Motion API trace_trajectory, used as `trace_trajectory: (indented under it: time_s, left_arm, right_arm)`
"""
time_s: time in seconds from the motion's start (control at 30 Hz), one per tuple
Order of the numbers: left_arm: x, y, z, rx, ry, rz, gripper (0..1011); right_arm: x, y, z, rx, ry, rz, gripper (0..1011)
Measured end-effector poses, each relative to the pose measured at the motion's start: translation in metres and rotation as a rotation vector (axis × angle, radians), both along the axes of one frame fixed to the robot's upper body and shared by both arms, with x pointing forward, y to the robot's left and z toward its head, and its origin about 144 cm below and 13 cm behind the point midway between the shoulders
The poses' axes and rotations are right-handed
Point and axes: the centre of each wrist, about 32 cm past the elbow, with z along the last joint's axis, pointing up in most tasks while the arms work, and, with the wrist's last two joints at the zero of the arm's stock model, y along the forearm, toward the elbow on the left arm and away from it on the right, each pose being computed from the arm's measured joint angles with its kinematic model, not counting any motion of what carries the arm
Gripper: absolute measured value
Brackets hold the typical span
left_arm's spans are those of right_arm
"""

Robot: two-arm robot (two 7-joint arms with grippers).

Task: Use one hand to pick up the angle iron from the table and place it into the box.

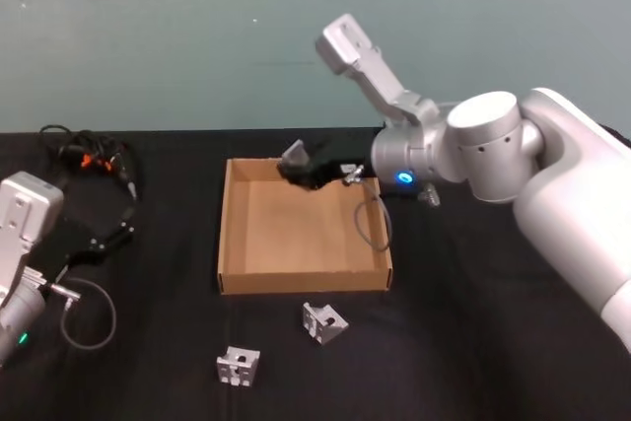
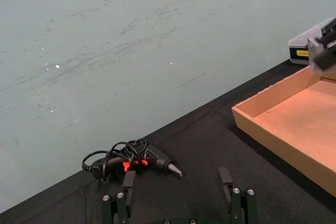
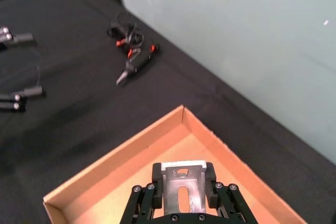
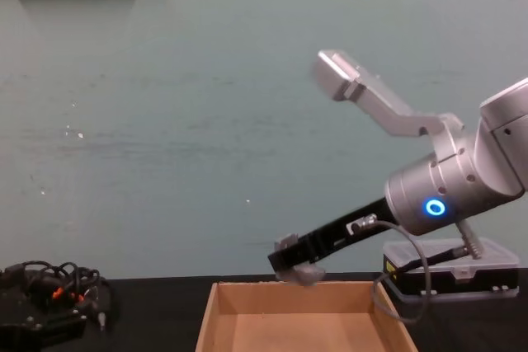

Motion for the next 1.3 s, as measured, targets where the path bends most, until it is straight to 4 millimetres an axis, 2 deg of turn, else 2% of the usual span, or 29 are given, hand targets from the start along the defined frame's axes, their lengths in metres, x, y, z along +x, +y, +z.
trace_trajectory:
  time_s: [0.73,1.1,1.23,1.3]
  left_arm:
    - [0.0,0.0,0.0,0.0,0.0,0.0,1000]
    - [0.0,0.0,0.0,0.0,0.0,0.0,1000]
    - [0.0,0.0,0.0,0.0,0.0,0.0,1000]
    - [0.0,0.0,0.0,0.0,0.0,0.0,1000]
  right_arm:
    - [0.012,0.01,-0.026,-0.127,0.127,-0.006,450]
    - [0.012,0.01,-0.025,-0.124,0.12,-0.003,451]
    - [0.012,0.01,-0.025,-0.123,0.119,-0.002,517]
    - [0.011,0.01,-0.024,-0.122,0.119,-0.002,602]
